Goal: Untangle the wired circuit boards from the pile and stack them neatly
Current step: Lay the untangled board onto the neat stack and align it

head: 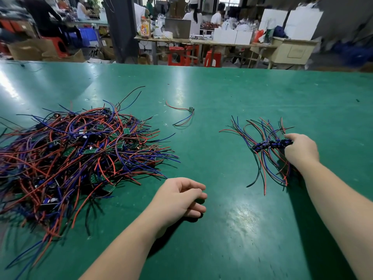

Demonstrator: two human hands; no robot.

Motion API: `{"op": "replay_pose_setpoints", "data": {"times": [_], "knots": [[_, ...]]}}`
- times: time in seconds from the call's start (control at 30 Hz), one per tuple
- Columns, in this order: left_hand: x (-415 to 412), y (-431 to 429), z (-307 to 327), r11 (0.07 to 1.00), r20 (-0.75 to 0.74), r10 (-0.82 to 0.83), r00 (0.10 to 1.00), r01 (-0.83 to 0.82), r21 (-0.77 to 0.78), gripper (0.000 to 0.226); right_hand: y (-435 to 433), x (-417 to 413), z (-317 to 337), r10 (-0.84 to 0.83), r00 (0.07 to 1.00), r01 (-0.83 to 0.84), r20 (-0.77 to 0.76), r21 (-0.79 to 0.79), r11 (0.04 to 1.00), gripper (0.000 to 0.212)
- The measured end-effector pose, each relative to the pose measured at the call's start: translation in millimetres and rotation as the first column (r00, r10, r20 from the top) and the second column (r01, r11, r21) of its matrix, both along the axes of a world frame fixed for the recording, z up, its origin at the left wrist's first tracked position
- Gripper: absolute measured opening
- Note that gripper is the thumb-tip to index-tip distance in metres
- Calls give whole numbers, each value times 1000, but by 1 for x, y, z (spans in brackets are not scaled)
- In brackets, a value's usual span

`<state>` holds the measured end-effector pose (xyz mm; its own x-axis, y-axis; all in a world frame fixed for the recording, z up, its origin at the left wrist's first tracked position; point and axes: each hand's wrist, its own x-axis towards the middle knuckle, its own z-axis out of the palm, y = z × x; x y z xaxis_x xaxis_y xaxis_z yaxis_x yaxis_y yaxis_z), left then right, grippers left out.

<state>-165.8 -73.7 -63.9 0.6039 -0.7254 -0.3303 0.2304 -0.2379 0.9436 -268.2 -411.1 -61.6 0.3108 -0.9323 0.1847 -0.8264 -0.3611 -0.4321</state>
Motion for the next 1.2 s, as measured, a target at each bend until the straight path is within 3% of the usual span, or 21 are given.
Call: {"op": "replay_pose_setpoints", "data": {"times": [0.2, 0.27, 0.3, 0.37, 0.43, 0.53, 0.67, 0.83, 1.0, 1.2], "knots": [[0, -3, -2, 996, 41, 87, 995, -86, -26, 14, 16, 6, 8, 52, 992, -45, -112, 66, 997, 53], [7, -2, -6, 984, 284, 173, 943, -177, -11, 18, 29, 10, 11, 44, 993, -38, -114, 53, 998, 58], [13, 0, -8, 975, 494, 190, 849, -222, 7, 18, 39, 13, 12, 61, 995, -56, -79, 54, 997, 58], [22, 7, -9, 954, 813, 153, 562, -297, 26, 21, 67, 22, 12, 158, 987, -157, -2, 67, 985, 52], [29, 12, -9, 918, 931, 112, 346, -395, 36, 28, 102, 31, 11, 299, 954, -297, 1, 120, 947, 46], [35, 20, -8, 828, 981, 12, 196, -551, 100, 41, 155, 39, 4, 484, 875, -471, -5, 222, 854, 38], [47, 31, -9, 701, 959, -165, 231, -656, 278, 43, 192, 38, -5, 526, 850, -526, 29, 103, 844, 28], [39, 29, -11, 657, 905, -323, 278, -622, 425, 29, 196, 30, -7, 526, 847, -532, 79, 95, 842, 22], [41, 32, -7, 669, 906, -324, 271, -612, 422, 37, 197, 30, -4, 536, 831, -548, 148, 58, 834, 21], [42, 35, -2, 683, 932, -228, 281, -636, 359, 27, 205, 31, -4, 571, 793, -581, 213, -18, 814, 17]]}}
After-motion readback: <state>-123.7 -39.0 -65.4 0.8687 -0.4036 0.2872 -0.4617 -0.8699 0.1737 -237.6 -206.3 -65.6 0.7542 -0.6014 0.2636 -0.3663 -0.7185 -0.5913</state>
